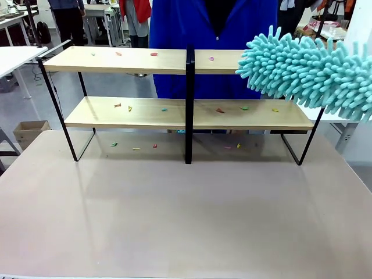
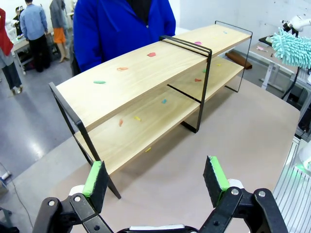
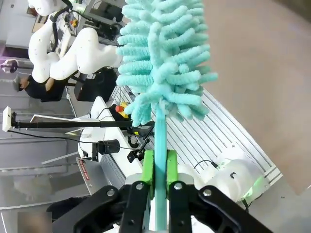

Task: Clean the shelves.
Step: Pick up the Duster when the human hands it over.

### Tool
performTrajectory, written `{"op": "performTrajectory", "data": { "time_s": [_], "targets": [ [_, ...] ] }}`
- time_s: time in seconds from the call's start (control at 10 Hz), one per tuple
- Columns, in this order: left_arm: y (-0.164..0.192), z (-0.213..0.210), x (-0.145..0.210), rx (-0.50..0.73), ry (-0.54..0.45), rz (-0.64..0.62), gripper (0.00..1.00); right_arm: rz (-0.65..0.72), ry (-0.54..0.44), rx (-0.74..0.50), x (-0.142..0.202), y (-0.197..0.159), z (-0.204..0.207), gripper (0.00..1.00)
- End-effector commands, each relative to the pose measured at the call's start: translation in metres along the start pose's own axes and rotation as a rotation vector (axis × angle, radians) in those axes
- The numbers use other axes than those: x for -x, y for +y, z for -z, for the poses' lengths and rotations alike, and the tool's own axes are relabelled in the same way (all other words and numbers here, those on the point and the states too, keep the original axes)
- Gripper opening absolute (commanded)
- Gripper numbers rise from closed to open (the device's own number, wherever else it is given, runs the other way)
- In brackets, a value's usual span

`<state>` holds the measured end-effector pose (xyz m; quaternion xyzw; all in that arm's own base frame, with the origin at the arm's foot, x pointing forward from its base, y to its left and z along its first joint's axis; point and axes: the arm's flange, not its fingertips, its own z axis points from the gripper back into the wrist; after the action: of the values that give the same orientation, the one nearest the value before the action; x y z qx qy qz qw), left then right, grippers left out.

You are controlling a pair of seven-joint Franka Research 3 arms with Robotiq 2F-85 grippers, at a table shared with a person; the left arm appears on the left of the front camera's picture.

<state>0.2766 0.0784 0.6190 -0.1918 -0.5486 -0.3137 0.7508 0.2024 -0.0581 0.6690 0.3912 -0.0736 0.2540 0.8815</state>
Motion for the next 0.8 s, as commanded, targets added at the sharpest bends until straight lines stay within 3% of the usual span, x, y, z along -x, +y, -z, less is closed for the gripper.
{"op": "performTrajectory", "data": {
  "time_s": [0.0,0.2,0.4,0.6,0.7],
  "targets": [
    [0.0,0.0,0.001,0.008,-0.005,0.004,1.0,-0.029,-0.189,-0.041,0.02,0.001,-0.05,0.12],
    [0.0,0.0,0.001,0.008,-0.005,0.004,1.0,-0.032,-0.303,-0.07,0.067,-0.007,-0.112,0.12],
    [0.0,0.0,0.001,0.008,-0.005,0.004,1.0,-0.015,-0.406,-0.071,0.095,-0.015,-0.144,0.12],
    [0.0,0.0,0.001,0.008,-0.005,0.004,1.0,0.008,-0.453,-0.071,0.103,-0.021,-0.15,0.12],
    [0.0,0.0,0.001,0.008,-0.005,0.004,1.0,0.031,-0.425,-0.053,0.111,-0.017,-0.15,0.12]
  ]
}}
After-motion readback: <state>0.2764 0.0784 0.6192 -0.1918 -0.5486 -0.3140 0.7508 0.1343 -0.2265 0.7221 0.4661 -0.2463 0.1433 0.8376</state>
